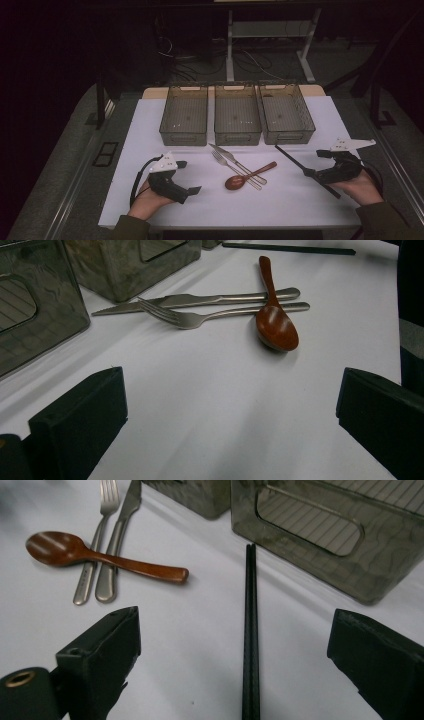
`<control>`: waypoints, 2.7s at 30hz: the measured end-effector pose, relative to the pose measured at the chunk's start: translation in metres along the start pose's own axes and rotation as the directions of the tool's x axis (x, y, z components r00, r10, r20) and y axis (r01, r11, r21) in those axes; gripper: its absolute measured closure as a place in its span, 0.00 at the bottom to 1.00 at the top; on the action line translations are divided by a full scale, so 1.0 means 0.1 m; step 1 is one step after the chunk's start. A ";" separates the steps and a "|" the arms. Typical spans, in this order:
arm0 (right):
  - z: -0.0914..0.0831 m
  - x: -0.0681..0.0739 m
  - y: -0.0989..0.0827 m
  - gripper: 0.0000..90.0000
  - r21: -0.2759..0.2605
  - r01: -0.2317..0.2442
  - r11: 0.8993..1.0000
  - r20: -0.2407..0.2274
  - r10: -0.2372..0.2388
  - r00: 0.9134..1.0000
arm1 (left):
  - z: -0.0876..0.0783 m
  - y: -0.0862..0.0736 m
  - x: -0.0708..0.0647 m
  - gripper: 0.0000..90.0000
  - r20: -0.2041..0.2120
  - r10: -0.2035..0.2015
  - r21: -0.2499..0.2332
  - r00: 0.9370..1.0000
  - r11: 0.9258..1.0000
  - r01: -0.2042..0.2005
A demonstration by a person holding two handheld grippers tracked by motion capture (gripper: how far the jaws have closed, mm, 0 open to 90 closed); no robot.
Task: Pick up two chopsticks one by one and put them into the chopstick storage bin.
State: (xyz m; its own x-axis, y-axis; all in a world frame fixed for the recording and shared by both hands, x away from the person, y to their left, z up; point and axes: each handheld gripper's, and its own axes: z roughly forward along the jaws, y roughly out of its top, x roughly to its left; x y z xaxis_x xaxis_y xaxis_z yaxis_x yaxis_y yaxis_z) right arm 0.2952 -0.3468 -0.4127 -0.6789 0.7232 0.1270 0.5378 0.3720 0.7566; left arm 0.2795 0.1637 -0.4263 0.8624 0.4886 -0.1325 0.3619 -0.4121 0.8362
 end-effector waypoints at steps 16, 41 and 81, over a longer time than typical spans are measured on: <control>-0.06 -0.18 -0.14 0.46 0.075 -0.024 0.997 0.021 0.022 1.000 | -0.02 0.00 0.00 0.00 -0.003 -0.004 -0.011 1.000 1.000 0.004; 0.00 -0.17 -0.23 0.90 0.228 0.004 0.974 0.013 -0.007 1.000 | -0.01 -0.01 -0.01 0.00 -0.003 0.001 -0.001 1.000 1.000 -0.001; 0.00 -0.15 -0.26 0.90 0.262 0.004 0.965 0.031 -0.012 0.999 | 0.00 -0.01 -0.01 0.00 -0.001 -0.001 -0.003 1.000 1.000 0.000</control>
State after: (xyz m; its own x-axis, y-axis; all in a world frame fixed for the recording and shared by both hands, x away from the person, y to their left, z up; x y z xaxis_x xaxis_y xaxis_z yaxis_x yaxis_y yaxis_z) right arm 0.2918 -0.3674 -0.4340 -0.6697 0.7362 0.0978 0.6472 0.5140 0.5629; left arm 0.2779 0.1636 -0.4273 0.8619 0.4894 -0.1325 0.3612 -0.4094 0.8378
